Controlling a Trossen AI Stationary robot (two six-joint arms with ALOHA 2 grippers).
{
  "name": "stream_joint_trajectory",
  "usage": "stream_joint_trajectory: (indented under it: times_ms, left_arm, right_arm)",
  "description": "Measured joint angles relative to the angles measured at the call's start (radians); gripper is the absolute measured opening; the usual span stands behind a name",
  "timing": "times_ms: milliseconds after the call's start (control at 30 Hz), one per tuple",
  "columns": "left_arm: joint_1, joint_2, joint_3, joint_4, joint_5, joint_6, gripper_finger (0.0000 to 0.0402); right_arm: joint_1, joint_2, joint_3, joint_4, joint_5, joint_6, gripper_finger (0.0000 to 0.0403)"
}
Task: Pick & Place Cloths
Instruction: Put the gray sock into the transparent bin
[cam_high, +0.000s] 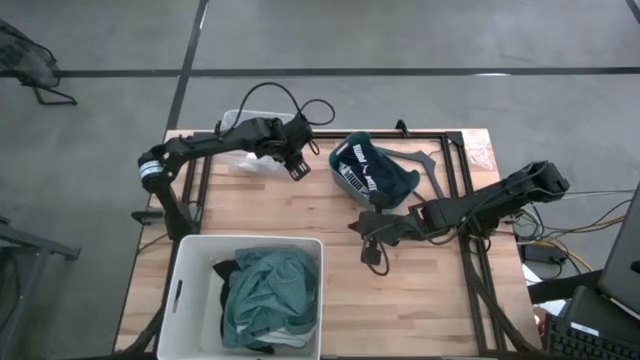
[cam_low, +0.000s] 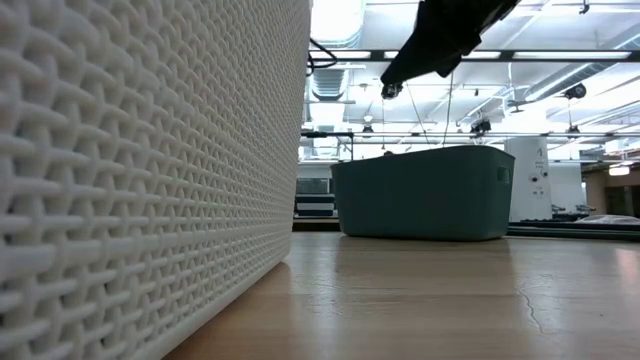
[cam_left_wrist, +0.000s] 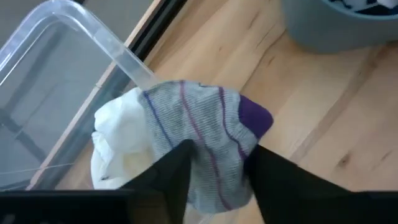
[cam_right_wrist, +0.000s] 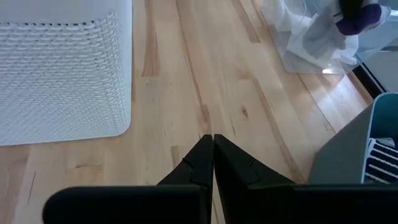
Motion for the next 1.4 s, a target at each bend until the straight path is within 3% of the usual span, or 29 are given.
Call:
stream_joint_trajectory:
  times_ms: [300, 733, 1000, 1400]
  left_arm:
    - [-0.002, -0.001, -0.001, -0.003, 0.002, 0.048, 0.0013]
    - [0.003, -0.02, -0.004, -0.043, -0.037, 0.073, 0.0011]
    - [0.004, -0.051, -0.004, -0.106, -0.178, 0.084, 0.0011]
    - [0.008, -0.155, 0.002, -0.121, -0.241, 0.081, 0.0012]
  right_arm:
    - [0.0, 0.0, -0.009, 0.007, -0.002, -0.001, 0.0008]
    - [0.0, 0.001, -0.026, 0.008, -0.002, -0.001, 0.0008]
    - [0.0, 0.001, -0.026, 0.01, -0.002, -0.001, 0.0008]
    - [0.0, 0.001, -0.026, 0.01, -0.002, -0.001, 0.0008]
